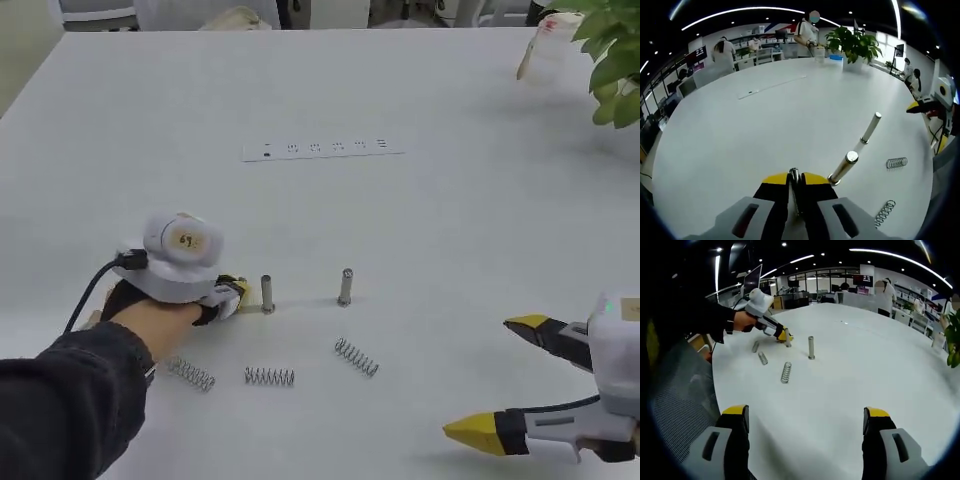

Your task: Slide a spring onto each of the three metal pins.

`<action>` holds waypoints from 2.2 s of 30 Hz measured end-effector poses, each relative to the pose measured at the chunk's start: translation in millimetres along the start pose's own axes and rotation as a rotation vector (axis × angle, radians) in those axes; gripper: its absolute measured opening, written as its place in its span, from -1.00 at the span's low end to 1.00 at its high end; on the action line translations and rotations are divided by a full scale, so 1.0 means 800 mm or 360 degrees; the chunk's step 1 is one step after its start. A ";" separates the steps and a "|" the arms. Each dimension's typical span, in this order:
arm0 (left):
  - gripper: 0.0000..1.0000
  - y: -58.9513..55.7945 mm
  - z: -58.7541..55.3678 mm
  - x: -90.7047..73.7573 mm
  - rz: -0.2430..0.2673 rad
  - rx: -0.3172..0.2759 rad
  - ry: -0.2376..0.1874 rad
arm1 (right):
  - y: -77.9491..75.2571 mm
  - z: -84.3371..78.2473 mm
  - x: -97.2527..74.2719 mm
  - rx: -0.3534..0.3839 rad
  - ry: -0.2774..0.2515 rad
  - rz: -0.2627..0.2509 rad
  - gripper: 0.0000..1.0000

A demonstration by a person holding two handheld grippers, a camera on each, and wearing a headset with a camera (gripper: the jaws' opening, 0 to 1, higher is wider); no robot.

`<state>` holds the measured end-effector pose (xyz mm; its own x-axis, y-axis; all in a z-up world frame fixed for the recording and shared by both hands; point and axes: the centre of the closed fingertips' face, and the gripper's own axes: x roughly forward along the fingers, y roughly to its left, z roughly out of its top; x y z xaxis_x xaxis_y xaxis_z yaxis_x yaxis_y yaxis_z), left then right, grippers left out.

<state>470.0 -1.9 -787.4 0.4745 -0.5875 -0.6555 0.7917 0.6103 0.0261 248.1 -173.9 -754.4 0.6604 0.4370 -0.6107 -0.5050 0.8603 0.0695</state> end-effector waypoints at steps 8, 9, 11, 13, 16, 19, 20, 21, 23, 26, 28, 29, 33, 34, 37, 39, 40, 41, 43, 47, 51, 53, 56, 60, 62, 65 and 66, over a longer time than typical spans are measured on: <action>-1.00 -0.001 0.000 -0.004 -0.0007 -0.0043 0.0021 | 0.001 0.001 -0.001 -0.0005 0.0002 0.0001 0.86; -1.00 -0.002 -0.001 -0.005 -0.0007 -0.0044 0.0018 | 0.001 0.001 -0.001 -0.0007 0.0001 0.0000 0.86; -1.00 -0.002 0.001 -0.008 -0.0009 -0.0046 0.0012 | 0.001 0.002 -0.001 -0.0009 -0.0003 -0.0001 0.86; -1.00 0.000 0.003 -0.011 -0.0006 -0.0057 0.0000 | 0.001 0.003 -0.001 -0.0014 -0.0005 -0.0002 0.86; -1.00 0.003 0.006 -0.014 -0.0002 -0.0068 -0.0015 | 0.001 0.004 -0.001 -0.0020 -0.0007 -0.0001 0.86; -1.00 0.003 0.006 -0.019 0.0000 -0.0074 -0.0024 | 0.002 0.007 -0.002 -0.0026 -0.0011 -0.0002 0.86; -1.00 0.003 0.006 -0.020 -0.0002 -0.0077 -0.0027 | 0.003 0.007 -0.002 -0.0027 -0.0013 -0.0001 0.86; -1.00 0.003 0.005 -0.022 0.0004 -0.0074 -0.0025 | 0.003 0.008 -0.002 -0.0031 -0.0015 -0.0002 0.86; -1.00 0.002 0.006 -0.026 0.0004 -0.0077 -0.0030 | 0.003 0.010 -0.002 -0.0036 -0.0019 -0.0001 0.86; -1.00 0.003 0.008 -0.032 0.0009 -0.0085 -0.0041 | 0.003 0.015 -0.003 -0.0046 -0.0032 -0.0003 0.86; -1.00 0.003 0.008 -0.037 0.0011 -0.0087 -0.0047 | 0.004 0.017 -0.003 -0.0053 -0.0036 -0.0002 0.86; -1.00 0.003 0.008 -0.039 0.0012 -0.0088 -0.0052 | 0.005 0.018 -0.003 -0.0059 -0.0038 -0.0002 0.86; -1.00 0.004 0.007 -0.048 0.0024 -0.0095 -0.0064 | 0.008 0.023 -0.004 -0.0071 -0.0048 0.0002 0.86; -1.00 0.004 0.007 -0.051 0.0025 -0.0096 -0.0070 | 0.008 0.024 -0.004 -0.0077 -0.0052 0.0002 0.86; -1.00 0.004 0.007 -0.057 0.0029 -0.0098 -0.0083 | 0.009 0.025 -0.005 -0.0084 -0.0055 0.0004 0.86; -1.00 0.006 0.006 -0.060 0.0034 -0.0100 -0.0090 | 0.010 0.027 -0.004 -0.0092 -0.0055 0.0006 0.86; -1.00 0.006 0.006 -0.061 0.0033 -0.0102 -0.0096 | 0.011 0.027 -0.004 -0.0094 -0.0056 0.0008 0.86; -1.00 0.007 0.004 -0.062 0.0036 -0.0103 -0.0100 | 0.012 0.029 -0.004 -0.0100 -0.0058 0.0009 0.86; -1.00 0.007 0.002 -0.066 0.0034 -0.0104 -0.0108 | 0.013 0.031 -0.003 -0.0106 -0.0059 0.0012 0.86; -1.00 0.009 -0.003 -0.074 0.0037 -0.0113 -0.0115 | 0.015 0.035 -0.002 -0.0123 -0.0061 0.0018 0.86; -1.00 0.012 -0.008 -0.081 0.0044 -0.0127 -0.0126 | 0.017 0.040 -0.001 -0.0144 -0.0063 0.0022 0.86; -1.00 0.013 -0.010 -0.084 0.0040 -0.0143 -0.0136 | 0.018 0.042 -0.002 -0.0150 -0.0062 0.0024 0.86; -1.00 0.015 -0.008 -0.085 0.0044 -0.0153 -0.0151 | 0.018 0.043 -0.003 -0.0161 -0.0061 0.0024 0.86; -1.00 0.016 -0.005 -0.085 0.0047 -0.0157 -0.0171 | 0.018 0.042 -0.005 -0.0169 -0.0053 0.0022 0.86; -1.00 0.015 -0.005 -0.086 0.0047 -0.0155 -0.0173 | 0.019 0.042 -0.006 -0.0169 -0.0053 0.0022 0.86; -1.00 0.014 -0.005 -0.086 0.0045 -0.0155 -0.0175 | 0.020 0.042 -0.006 -0.0171 -0.0049 0.0022 0.86; -1.00 0.014 -0.006 -0.087 0.0043 -0.0155 -0.0174 | 0.020 0.042 -0.006 -0.0172 -0.0049 0.0022 0.86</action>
<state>444.1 48.0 -744.9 0.5386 -0.6213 -0.5691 0.7396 0.6722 -0.0339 255.4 -153.2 -724.2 0.6687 0.4578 -0.5859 -0.5701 0.8215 -0.0088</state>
